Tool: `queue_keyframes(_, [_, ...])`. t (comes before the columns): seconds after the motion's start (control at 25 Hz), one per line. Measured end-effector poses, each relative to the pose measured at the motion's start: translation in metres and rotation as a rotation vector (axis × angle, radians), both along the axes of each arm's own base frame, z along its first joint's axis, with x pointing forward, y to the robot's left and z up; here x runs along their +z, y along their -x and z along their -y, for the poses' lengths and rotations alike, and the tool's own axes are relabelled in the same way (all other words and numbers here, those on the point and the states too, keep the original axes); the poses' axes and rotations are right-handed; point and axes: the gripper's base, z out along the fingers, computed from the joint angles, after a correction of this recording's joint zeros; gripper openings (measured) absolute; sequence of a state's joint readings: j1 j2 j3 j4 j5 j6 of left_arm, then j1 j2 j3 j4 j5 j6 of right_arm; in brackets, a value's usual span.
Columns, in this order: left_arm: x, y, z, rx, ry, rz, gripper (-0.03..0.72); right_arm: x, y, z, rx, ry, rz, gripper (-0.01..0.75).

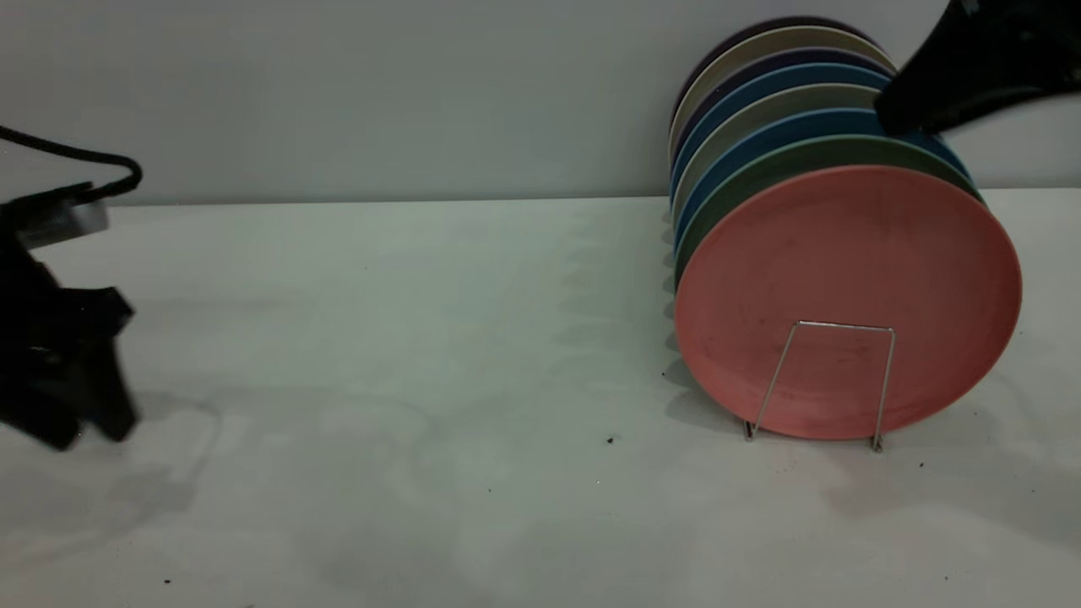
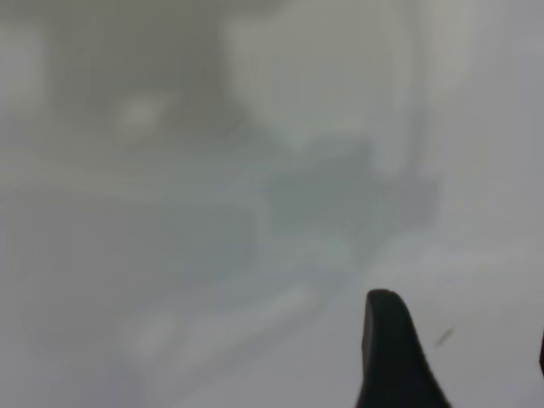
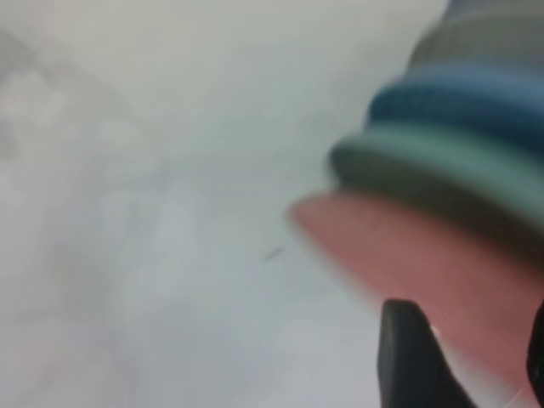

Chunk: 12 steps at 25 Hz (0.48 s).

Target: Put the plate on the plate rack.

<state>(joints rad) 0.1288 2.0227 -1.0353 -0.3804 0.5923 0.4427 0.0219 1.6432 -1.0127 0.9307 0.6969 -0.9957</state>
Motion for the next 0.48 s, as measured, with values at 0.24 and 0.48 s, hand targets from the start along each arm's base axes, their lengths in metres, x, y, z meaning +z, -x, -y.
queue_keyframes(0.24, [0.042,0.007,-0.020,0.021,-0.228,-0.058,0.445,-0.009,0.018,0.003,-0.073,0.007,-0.295,0.350])
queue_keyframes(0.48, [0.122,0.032,-0.019,0.049,-0.267,0.114,0.445,0.014,0.044,0.013,-0.085,0.129,-0.357,0.350])
